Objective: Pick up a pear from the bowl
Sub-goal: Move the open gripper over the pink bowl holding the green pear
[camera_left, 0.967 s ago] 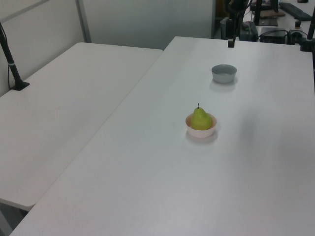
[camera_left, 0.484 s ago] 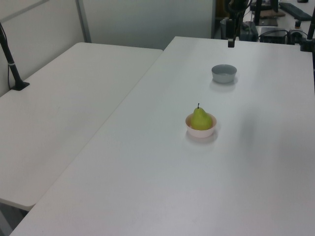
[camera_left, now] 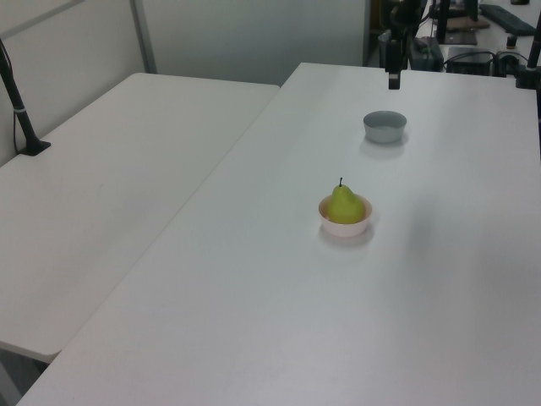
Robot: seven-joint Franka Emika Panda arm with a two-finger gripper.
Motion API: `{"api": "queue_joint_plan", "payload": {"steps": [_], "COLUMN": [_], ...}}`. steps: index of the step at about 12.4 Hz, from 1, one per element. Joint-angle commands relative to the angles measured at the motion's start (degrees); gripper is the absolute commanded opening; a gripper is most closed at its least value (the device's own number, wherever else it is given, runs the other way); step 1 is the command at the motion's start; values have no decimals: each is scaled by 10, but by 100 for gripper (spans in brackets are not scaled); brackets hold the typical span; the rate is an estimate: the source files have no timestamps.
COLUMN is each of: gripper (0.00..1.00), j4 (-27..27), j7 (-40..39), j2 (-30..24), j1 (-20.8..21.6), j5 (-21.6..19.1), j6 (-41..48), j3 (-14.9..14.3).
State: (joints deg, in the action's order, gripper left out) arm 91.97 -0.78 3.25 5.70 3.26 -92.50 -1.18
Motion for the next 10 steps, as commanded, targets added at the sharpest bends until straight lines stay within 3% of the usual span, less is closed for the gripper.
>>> {"api": "queue_joint_plan", "payload": {"steps": [1,3,10], "gripper": [100,100,100], "j4": [10,11,53], "j7": [2,6,1], "j2": [1,16,88], "j1": [7,6,31], "j5": [-11,-13,8], "j6": [-25,-49,-136], "j3": [38,61,64]}}
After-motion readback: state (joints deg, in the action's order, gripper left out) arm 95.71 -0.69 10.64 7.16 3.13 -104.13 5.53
